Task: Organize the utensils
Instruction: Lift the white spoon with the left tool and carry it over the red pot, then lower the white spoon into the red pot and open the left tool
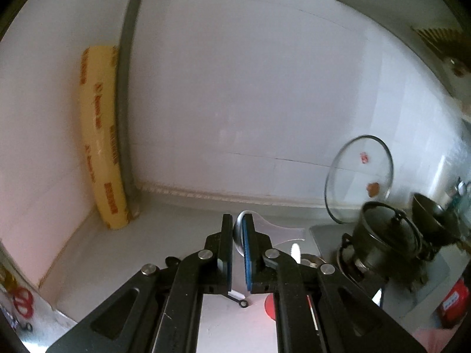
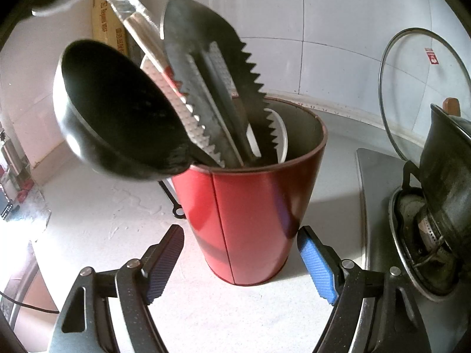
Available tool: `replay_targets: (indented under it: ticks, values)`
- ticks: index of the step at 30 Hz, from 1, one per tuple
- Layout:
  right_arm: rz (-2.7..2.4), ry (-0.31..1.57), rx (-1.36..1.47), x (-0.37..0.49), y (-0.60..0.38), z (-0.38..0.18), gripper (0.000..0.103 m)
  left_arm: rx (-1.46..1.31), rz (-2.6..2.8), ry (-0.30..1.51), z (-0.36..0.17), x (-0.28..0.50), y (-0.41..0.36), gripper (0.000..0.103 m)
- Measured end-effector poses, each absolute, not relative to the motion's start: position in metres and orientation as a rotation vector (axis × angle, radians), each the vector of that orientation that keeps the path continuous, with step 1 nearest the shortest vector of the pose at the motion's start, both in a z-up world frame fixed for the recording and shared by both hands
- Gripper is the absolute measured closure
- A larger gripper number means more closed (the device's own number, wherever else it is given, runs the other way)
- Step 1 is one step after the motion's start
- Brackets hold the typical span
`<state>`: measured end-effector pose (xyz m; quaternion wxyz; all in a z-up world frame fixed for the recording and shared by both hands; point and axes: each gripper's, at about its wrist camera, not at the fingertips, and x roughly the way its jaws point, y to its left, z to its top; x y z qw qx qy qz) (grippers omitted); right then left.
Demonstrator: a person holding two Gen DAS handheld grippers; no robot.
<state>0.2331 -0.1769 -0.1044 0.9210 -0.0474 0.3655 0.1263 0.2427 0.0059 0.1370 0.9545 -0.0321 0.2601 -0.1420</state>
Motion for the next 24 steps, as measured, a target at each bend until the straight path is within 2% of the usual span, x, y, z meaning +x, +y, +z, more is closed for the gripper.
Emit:
replay_targets:
  ticks: [24]
  values:
    - [0.274,0.752,-0.094,0.228,-0.174,-0.101,0.021,0.206,-0.372,0.648,0.097,0.248,-0.071,0.097]
